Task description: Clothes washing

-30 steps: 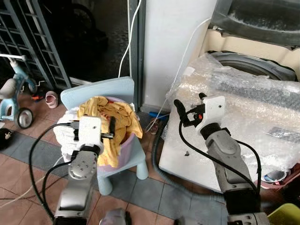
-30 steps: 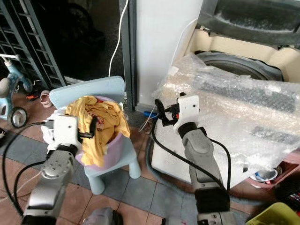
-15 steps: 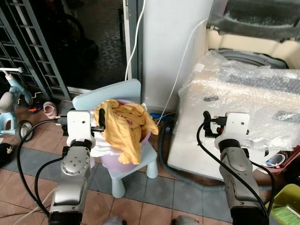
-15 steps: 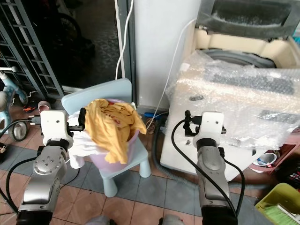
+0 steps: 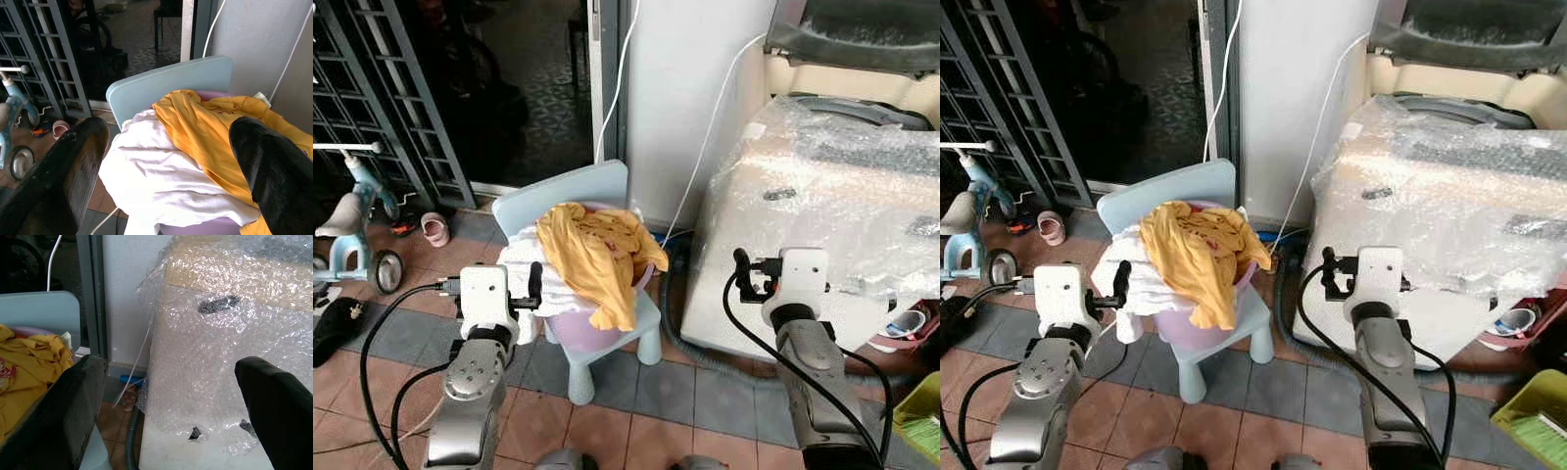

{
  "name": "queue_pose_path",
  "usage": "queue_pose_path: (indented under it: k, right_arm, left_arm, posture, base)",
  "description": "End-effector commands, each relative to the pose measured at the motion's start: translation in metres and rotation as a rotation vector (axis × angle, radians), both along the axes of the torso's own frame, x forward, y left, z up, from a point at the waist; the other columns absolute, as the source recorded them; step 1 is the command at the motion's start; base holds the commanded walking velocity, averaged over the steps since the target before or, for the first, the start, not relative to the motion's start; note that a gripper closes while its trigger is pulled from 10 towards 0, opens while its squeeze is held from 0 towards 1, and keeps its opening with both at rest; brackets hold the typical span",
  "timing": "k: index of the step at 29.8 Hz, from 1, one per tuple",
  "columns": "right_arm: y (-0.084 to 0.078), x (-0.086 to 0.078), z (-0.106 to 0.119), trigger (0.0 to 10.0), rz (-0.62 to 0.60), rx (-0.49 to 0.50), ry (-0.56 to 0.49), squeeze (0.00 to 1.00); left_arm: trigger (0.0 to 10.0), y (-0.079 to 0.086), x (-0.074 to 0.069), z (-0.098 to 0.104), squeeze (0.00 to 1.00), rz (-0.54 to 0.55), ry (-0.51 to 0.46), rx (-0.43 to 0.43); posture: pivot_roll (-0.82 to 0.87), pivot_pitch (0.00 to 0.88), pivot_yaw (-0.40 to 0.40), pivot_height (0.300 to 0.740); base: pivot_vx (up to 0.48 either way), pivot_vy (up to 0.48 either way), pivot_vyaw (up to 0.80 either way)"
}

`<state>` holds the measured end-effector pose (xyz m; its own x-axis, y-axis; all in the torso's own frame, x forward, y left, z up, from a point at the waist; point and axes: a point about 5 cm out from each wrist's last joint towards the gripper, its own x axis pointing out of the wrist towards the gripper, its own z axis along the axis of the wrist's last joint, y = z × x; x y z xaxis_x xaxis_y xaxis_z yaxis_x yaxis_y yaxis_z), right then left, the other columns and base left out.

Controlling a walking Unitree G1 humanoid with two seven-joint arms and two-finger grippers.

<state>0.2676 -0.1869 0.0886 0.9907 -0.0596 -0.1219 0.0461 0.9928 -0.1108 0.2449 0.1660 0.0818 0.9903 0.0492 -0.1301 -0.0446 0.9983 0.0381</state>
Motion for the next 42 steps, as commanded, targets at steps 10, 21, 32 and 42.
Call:
queue_pose_path:
  k: [10,21,32,42]
  right_arm:
    - [-0.003,0.007,0.008,10.0,0.016,-0.006,-0.012,0.00]
    - [-0.001,0.012,0.010,10.0,0.028,0.006,-0.020,0.00]
    - [0.002,0.016,0.012,10.0,0.063,0.014,-0.021,0.00]
    - [0.009,0.015,0.013,10.0,0.116,-0.004,-0.030,0.00]
  left_arm:
    - [10.0,-0.003,0.005,0.006,0.00,0.005,-0.010,0.026]
    - [10.0,-0.005,0.008,0.006,0.00,-0.004,0.002,0.026]
    - [10.0,-0.004,0.009,0.005,0.00,-0.001,0.015,0.025]
    - [10.0,-0.004,0.009,0.005,0.00,0.007,0.019,0.029]
  posture:
    - [-0.03,0.000,-0.005,0.740]
    - [-0.04,0.000,-0.003,0.740]
    - [-0.04,0.000,-0.001,0.740]
    - [-0.04,0.007,-0.002,0.740]
  base:
    - [0.000,0.000,0.46]
    - [0.000,0.000,0.51]
    - [0.000,0.000,0.00]
    - [0.000,-0.128,0.00]
